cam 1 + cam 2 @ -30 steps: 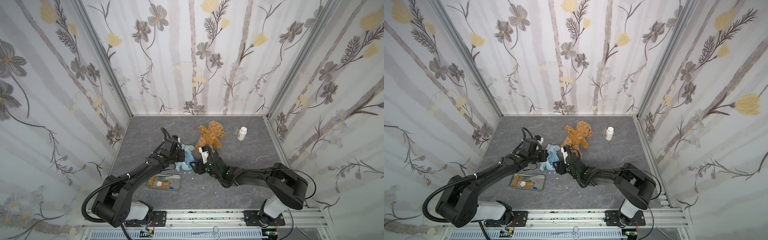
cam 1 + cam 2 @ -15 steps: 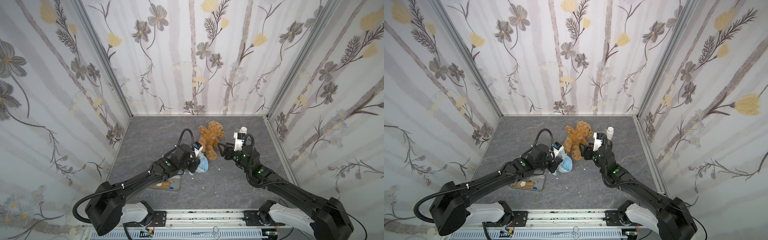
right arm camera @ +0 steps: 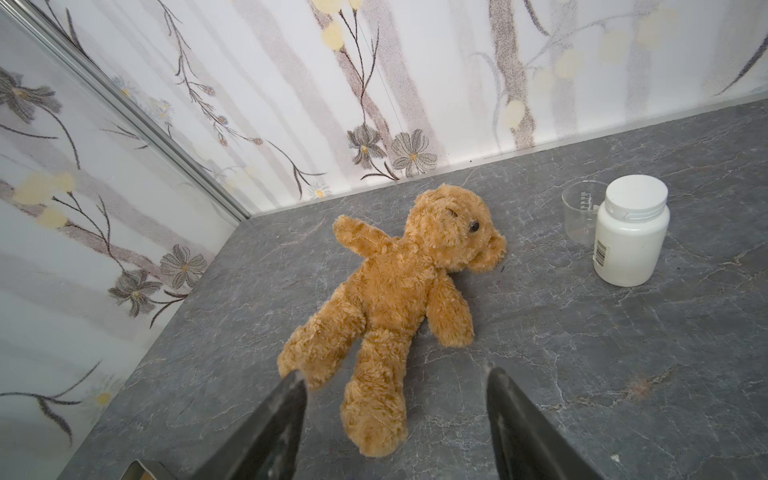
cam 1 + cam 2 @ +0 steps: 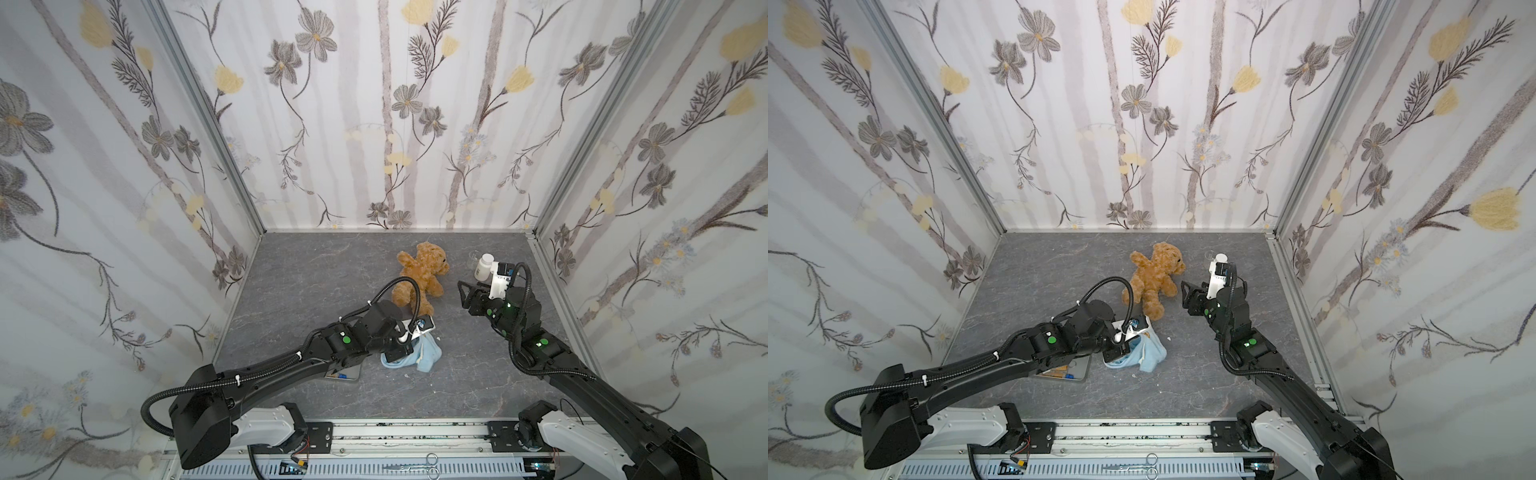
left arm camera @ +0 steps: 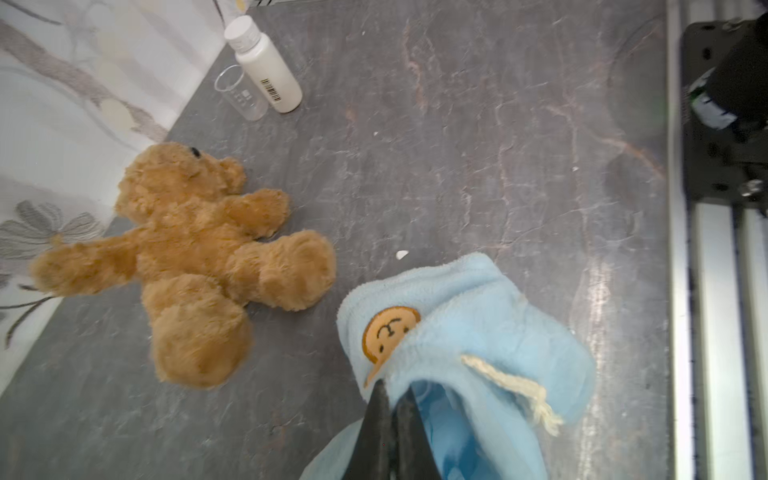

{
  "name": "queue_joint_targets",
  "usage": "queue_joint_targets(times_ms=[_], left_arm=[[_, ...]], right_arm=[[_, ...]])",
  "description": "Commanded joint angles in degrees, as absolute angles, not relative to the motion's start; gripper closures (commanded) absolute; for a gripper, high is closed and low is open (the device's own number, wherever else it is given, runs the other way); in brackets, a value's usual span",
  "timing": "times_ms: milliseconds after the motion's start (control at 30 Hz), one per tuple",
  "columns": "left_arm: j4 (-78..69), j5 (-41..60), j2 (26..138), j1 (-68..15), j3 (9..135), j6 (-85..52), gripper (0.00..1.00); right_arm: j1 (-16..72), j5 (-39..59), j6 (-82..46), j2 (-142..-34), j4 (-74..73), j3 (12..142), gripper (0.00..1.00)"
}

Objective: Dress the teddy bear

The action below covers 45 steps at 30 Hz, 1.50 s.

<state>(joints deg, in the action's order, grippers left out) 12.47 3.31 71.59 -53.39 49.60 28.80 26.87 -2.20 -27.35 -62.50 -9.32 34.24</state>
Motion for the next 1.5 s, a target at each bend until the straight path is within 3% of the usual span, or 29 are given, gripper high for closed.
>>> queue_joint_targets(times_ms=[0, 400, 500, 567, 667, 700, 800, 867, 933, 1000, 1100, 1333, 1467], left_arm=[[12.84, -2.88, 70.65, -51.47, 46.88, 38.79, 1.00], [12.28, -4.19, 80.36, -49.78, 46.94, 45.61, 0.99], [12.30, -6.05, 80.66, -48.78, 46.64, 44.68, 0.89], [12.39, -7.32, 80.11, -47.94, 46.95, 41.37, 0.77], [12.39, -4.64, 76.79, -47.36, 47.81, 31.43, 0.38], [12.31, -1.22, 75.12, -47.26, 48.10, 27.41, 0.30], [9.78, 11.59, 69.54, -45.10, 46.60, 14.33, 0.21], [3.80, 12.25, 66.48, -42.25, 42.88, 1.76, 0.17], [1.11, 7.94, 65.57, -38.86, 40.30, -13.01, 0.17], [2.63, 3.49, 66.13, -35.74, 39.15, -26.73, 0.25], [2.61, 4.22, 66.31, -34.18, 35.51, -41.50, 0.30], [0.58, 5.76, 73.71, -33.98, 36.05, -43.70, 0.34], [-2.28, 4.94, 80.74, -34.06, 38.08, -42.72, 0.40]], right_arm=[[26.67, -2.20, -27.81, -61.85, -9.83, 32.73, 0.30], [26.93, 5.59, -30.50, -69.95, -15.64, 31.14, 0.31], [27.37, 6.67, -30.67, -71.28, -16.31, 30.67, 0.32], [27.92, 7.02, -30.54, -72.42, -16.07, 30.53, 0.31], [28.28, 6.82, -29.89, -73.51, -15.38, 30.44, 0.31], [28.30, 6.61, -29.79, -73.77, -15.34, 30.41, 0.31], [28.47, 6.39, -29.62, -75.01, -16.03, 30.41, 0.31], [28.71, 6.84, -29.70, -76.42, -16.59, 31.09, 0.31], [29.90, 7.28, -29.37, -78.21, -16.88, 32.27, 0.32], [32.11, 7.74, -28.42, -79.92, -17.03, 33.36, 0.34], [36.52, 7.45, -27.32, -82.75, -16.71, 34.51, 0.40], [42.72, 5.36, -28.97, -89.30, -17.30, 33.15, 0.73], [46.35, 5.71, -29.82, -94.69, -24.29, 31.21, 0.80]])
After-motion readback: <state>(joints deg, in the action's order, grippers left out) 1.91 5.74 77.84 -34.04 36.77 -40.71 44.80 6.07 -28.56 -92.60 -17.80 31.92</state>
